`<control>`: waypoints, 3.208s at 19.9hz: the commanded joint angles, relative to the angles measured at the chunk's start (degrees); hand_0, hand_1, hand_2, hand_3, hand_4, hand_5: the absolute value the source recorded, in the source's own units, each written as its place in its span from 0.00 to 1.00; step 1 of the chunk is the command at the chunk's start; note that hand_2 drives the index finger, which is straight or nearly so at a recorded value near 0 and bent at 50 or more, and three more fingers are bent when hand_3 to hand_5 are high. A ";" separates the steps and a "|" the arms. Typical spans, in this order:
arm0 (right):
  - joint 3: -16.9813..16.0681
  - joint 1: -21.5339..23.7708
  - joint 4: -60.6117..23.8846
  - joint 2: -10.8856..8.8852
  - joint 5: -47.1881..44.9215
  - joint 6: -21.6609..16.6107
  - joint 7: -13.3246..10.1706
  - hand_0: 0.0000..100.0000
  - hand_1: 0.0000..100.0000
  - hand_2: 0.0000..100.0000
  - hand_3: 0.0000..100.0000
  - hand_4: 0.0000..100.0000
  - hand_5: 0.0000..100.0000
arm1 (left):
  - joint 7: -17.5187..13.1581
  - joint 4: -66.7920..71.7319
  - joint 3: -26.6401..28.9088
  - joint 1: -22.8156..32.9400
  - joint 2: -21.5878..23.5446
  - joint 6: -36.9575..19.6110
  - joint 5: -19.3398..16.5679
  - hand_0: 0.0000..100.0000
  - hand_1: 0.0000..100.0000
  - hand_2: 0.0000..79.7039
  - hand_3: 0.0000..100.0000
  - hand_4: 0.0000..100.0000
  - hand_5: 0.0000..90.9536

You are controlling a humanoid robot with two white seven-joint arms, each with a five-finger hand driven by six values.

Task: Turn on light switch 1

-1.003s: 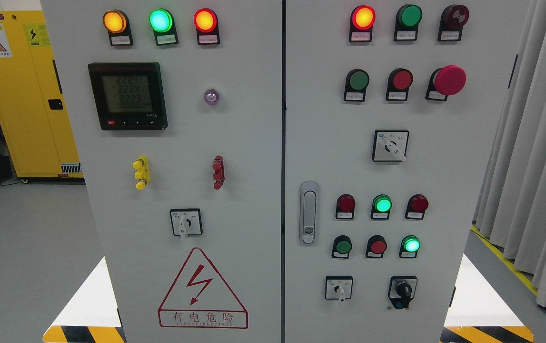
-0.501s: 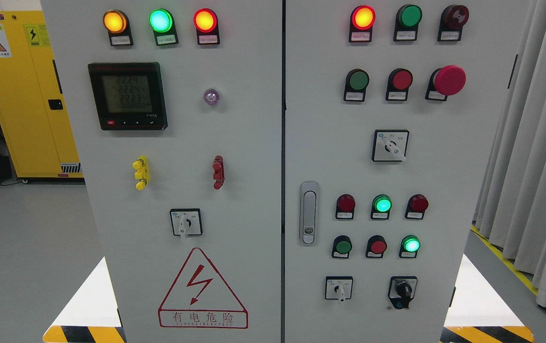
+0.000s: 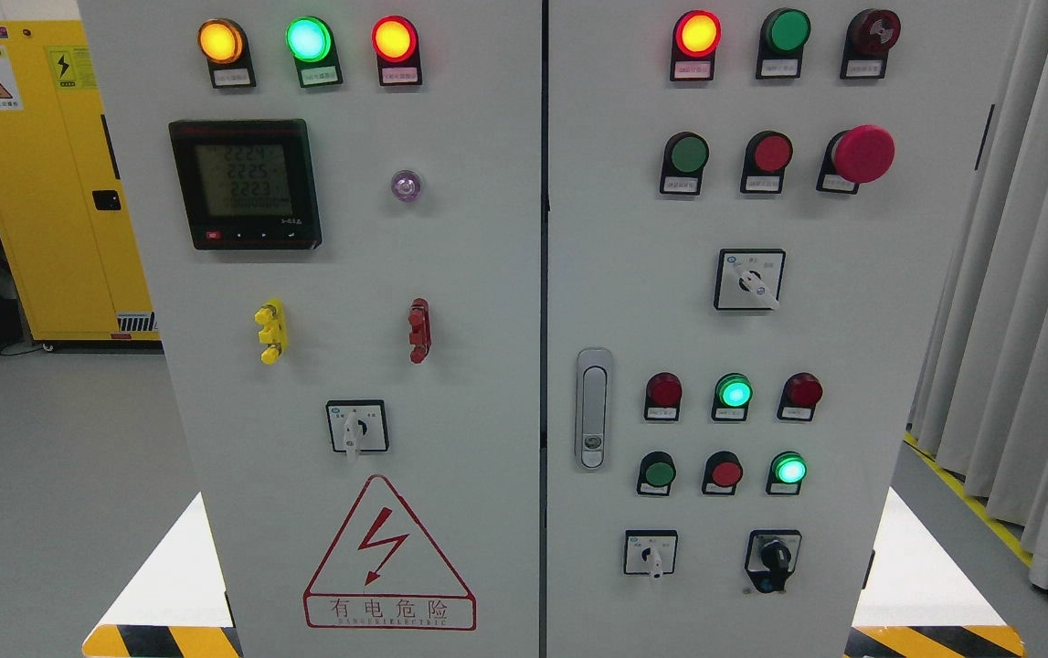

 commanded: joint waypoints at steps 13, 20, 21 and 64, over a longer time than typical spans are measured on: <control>0.00 0.00 0.00 0.00 0.00 0.00 -0.04 0.00 0.50 0.04 0.00 0.00 0.00 | 3.33 -48.85 -0.29 -2.63 0.99 0.33 0.05 0.12 0.54 0.60 0.75 0.81 0.78; 0.00 0.00 0.00 0.00 0.00 0.00 0.04 0.00 0.50 0.04 0.00 0.00 0.00 | 3.51 -52.72 -0.64 -10.36 0.54 5.24 -0.21 0.10 0.56 0.60 0.76 0.81 0.79; 0.00 0.00 0.00 0.00 0.00 0.00 -0.04 0.00 0.50 0.04 0.00 0.00 0.00 | 3.51 -52.73 -0.82 -11.15 0.46 6.12 -0.30 0.10 0.56 0.60 0.76 0.80 0.79; 0.00 0.00 0.00 0.00 0.00 0.00 0.04 0.00 0.50 0.04 0.00 0.00 0.00 | 15.29 -55.36 -3.81 -37.35 -5.34 40.67 -6.01 0.16 0.71 0.64 0.83 0.86 0.89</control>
